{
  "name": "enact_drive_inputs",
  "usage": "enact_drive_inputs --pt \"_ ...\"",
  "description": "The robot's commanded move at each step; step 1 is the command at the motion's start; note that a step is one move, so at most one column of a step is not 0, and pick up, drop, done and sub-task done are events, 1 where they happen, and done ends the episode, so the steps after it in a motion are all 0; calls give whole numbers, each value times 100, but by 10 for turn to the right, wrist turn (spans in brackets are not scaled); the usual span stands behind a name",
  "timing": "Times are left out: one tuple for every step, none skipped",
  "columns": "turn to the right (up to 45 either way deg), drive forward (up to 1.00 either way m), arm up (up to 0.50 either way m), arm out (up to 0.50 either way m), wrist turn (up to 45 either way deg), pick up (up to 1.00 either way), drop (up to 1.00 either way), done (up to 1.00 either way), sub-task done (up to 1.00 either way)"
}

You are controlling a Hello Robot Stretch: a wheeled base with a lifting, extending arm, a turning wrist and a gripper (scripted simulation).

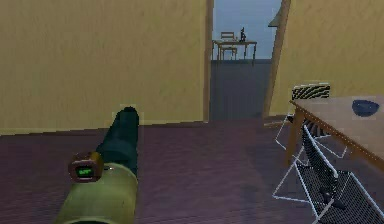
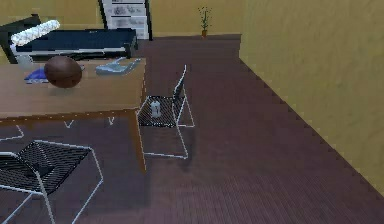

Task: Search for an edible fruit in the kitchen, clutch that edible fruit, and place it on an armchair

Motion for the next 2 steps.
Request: enact_drive_inputs --pt "120 0 0 0 0 0 0 0 0" --pt "0 100 0 0 0 0 0 0 0"
